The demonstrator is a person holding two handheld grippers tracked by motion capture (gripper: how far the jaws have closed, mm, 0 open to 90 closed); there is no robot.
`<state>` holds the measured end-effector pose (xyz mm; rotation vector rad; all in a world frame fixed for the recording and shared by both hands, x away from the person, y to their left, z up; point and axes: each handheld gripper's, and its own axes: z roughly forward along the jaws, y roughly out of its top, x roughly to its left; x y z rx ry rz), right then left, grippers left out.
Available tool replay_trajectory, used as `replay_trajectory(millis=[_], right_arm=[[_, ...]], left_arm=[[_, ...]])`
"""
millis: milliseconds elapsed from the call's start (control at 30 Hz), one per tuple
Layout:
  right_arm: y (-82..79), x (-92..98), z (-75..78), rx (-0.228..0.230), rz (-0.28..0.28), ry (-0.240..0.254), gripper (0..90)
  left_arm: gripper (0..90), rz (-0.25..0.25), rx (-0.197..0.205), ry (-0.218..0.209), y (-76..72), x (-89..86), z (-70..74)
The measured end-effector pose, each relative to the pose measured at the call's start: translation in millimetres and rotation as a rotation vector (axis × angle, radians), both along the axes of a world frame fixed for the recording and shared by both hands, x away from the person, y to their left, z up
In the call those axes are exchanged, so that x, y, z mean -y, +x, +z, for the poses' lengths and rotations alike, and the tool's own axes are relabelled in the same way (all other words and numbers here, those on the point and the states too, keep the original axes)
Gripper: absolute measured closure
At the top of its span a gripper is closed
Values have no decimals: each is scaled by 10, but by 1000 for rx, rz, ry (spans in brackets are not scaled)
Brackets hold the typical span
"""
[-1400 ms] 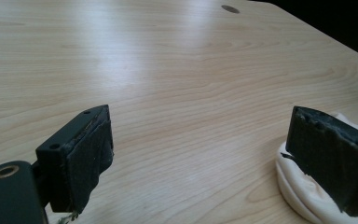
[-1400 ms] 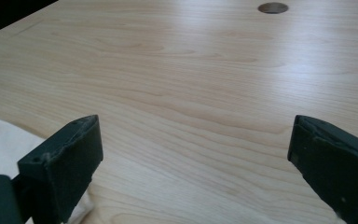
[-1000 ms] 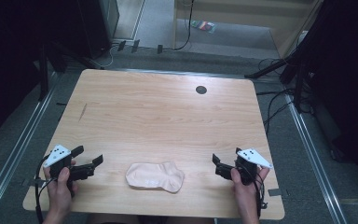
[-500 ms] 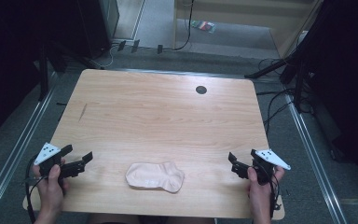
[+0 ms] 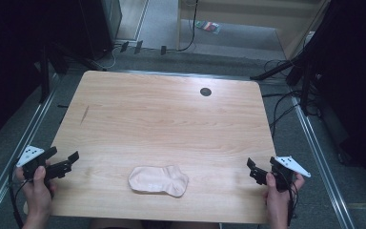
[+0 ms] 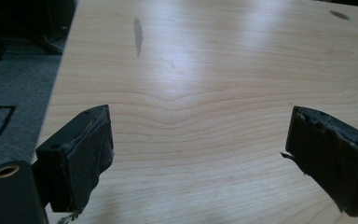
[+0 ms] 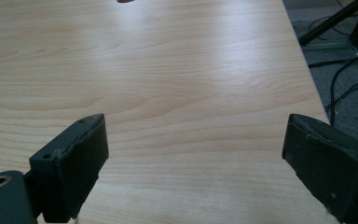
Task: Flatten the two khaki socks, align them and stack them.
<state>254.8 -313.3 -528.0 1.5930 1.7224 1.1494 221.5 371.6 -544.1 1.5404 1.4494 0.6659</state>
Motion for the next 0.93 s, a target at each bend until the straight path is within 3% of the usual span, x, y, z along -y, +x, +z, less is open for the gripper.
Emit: replay_trajectory(millis=[100,267,400,600,733,933], right_arm=[[-10,67,-17,-9,-14,7,69],[-14,147,-54,-23,-40,13,69],[-3,159,-82,-38,-24,64,71],[-4,160,-141,-34,-60,65,79],[-44,171,-143,13,-114,65,121],[-40,169,-155,8,-116,69,121]], left_arm=[[78,7,2,25,-4,-55,-4],[78,-1,-3,-17,8,-108,-41],[78,-6,14,-49,13,-121,-63],[78,-20,-4,-1,34,-56,-79],[78,-16,-7,-21,35,-70,-81],[78,-22,-11,5,43,-42,-78]])
